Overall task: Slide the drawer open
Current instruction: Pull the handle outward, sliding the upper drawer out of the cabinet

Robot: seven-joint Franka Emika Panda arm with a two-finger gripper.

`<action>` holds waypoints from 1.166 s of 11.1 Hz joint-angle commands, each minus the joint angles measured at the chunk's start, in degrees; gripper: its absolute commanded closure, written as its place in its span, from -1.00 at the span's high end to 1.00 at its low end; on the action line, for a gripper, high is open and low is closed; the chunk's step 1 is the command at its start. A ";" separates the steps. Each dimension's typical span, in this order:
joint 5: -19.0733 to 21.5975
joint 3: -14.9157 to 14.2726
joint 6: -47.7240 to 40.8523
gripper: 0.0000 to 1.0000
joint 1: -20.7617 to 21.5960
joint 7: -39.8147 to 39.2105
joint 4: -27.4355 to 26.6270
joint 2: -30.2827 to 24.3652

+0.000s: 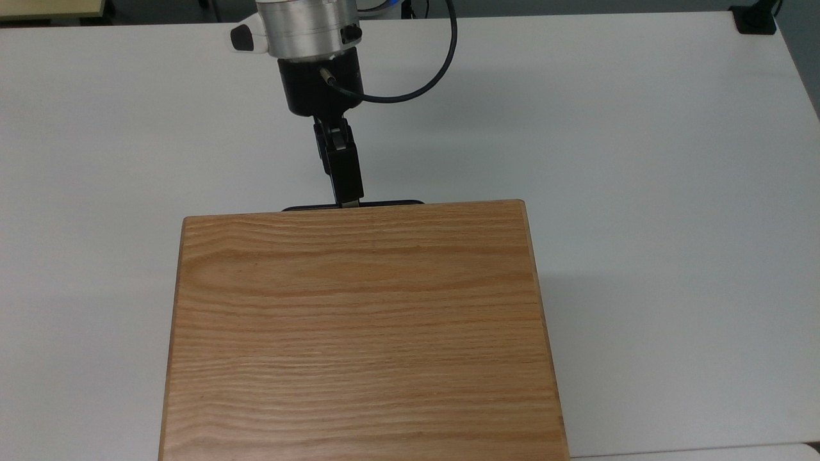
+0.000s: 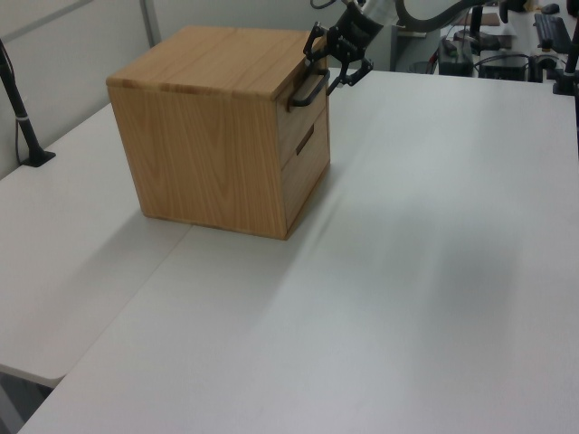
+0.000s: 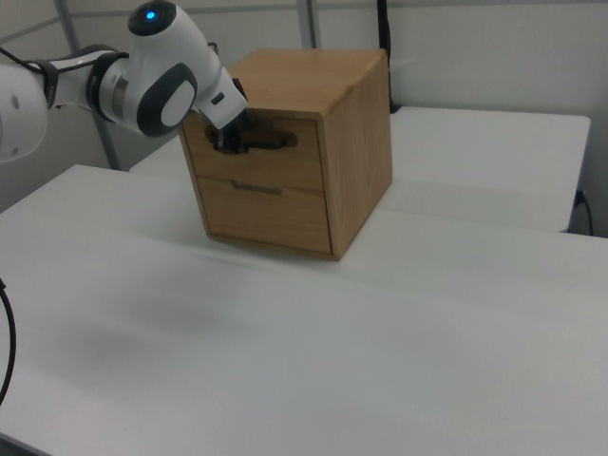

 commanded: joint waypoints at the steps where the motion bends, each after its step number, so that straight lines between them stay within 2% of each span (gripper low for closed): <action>1: 0.94 -1.46 0.24 -0.26 1.83 0.24 -0.96 0.29; 5: 0.85 -1.46 -0.02 -0.29 1.74 -0.02 -2.89 -0.23; 8: 0.85 -1.46 -0.29 -0.42 1.74 -0.02 -3.85 -1.46; 12: 0.94 -1.37 -0.11 -0.67 1.92 -2.13 -12.97 -9.97; 13: 0.85 -1.29 -0.11 -0.67 1.92 -2.22 -15.69 -12.60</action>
